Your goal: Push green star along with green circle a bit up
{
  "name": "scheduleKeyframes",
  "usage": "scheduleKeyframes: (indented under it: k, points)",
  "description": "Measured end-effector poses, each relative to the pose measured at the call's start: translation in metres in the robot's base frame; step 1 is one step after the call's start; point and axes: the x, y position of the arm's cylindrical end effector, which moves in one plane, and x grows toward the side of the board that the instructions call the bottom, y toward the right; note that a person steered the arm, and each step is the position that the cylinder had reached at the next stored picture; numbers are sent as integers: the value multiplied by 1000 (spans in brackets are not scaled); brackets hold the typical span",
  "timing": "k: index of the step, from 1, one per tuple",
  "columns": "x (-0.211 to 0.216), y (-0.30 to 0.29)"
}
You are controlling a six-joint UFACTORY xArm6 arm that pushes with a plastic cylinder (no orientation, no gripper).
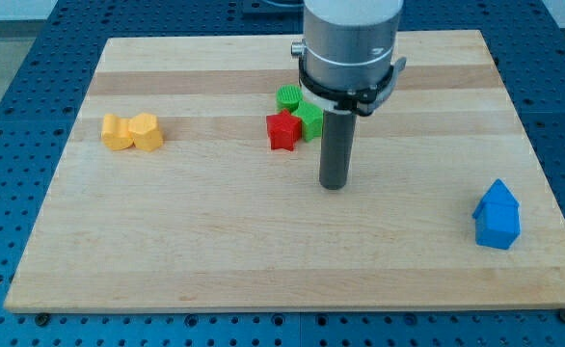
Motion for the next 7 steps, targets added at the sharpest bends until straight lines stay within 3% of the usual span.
scheduleKeyframes:
  k: [3, 7]
  points:
    - [-52, 0]
    - [-79, 0]
